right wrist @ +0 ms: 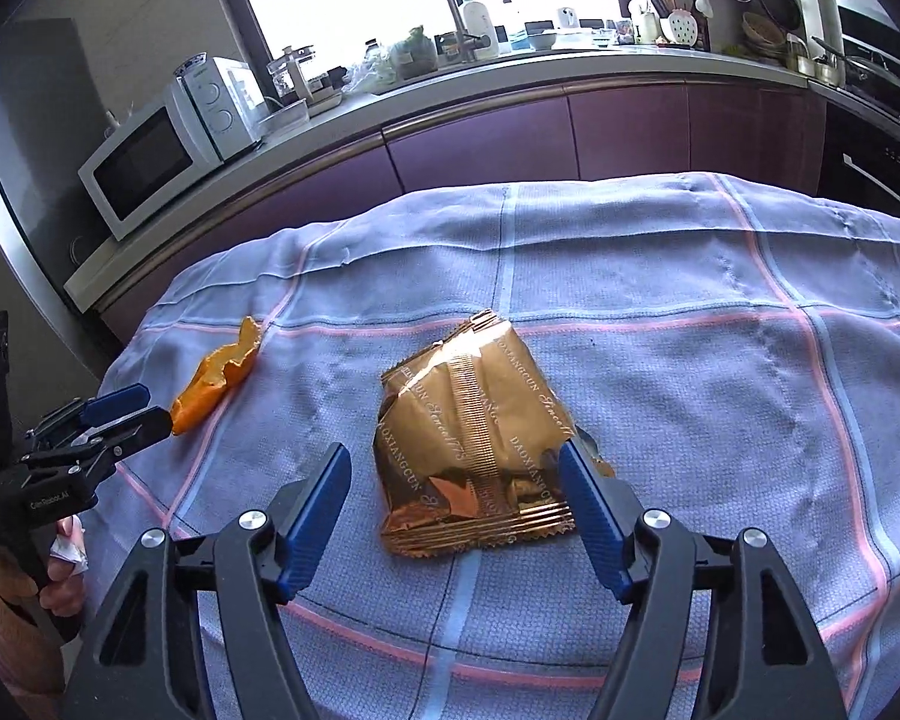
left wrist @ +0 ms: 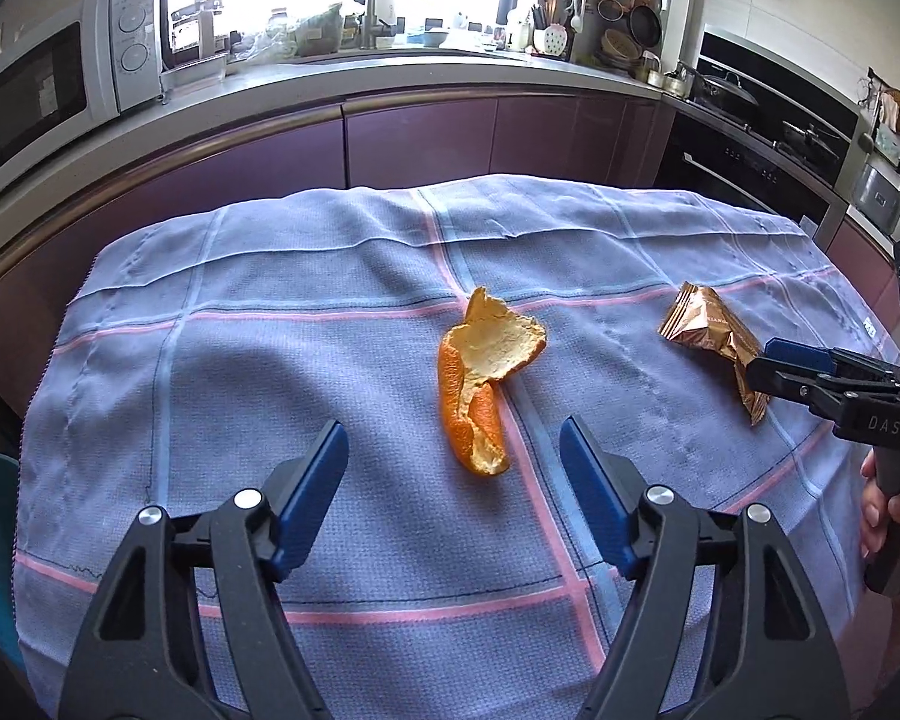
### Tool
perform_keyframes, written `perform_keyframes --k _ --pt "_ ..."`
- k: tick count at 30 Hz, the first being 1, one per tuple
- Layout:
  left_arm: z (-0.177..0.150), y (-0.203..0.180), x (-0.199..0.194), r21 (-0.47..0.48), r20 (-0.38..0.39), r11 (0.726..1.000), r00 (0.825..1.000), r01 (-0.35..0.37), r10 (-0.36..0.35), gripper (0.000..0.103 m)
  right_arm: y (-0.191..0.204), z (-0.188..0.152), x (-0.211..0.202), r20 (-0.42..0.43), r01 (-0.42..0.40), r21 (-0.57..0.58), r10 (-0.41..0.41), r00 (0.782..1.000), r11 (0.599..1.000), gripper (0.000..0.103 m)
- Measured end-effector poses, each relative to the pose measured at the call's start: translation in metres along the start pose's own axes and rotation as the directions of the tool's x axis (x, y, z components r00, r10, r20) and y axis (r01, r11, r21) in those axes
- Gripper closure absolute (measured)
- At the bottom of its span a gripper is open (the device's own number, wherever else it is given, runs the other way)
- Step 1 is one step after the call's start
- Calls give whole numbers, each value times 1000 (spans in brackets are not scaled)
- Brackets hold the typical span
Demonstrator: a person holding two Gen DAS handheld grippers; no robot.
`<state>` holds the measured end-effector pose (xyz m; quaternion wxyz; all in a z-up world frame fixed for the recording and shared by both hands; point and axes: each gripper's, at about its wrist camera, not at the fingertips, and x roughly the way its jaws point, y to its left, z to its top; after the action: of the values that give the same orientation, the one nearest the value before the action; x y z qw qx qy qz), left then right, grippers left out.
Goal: Collect trash
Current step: 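Grasp the orange peel with the left tool while the right tool grasps the gold foil bag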
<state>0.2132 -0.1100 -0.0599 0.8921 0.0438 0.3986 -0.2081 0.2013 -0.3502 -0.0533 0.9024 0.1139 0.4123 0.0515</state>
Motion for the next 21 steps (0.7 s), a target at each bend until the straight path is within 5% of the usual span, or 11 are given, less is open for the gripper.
perform_keyframes --k 3,10,18,21 --pt "1 -2 10 -4 -21 1000 1000 12 -12 34 -1 0 3 -11 5 -2 -5 1000 1000 35" --pt "2 1 27 -23 -74 999 997 23 -24 55 -1 0 3 -16 6 -12 -6 1000 1000 58" --pt "2 4 27 -44 -80 998 996 41 -44 81 5 0 -2 14 35 -41 -35 999 999 66" --pt "0 5 26 -46 -77 998 996 42 -46 82 6 -1 -4 23 39 -47 -38 999 998 69"
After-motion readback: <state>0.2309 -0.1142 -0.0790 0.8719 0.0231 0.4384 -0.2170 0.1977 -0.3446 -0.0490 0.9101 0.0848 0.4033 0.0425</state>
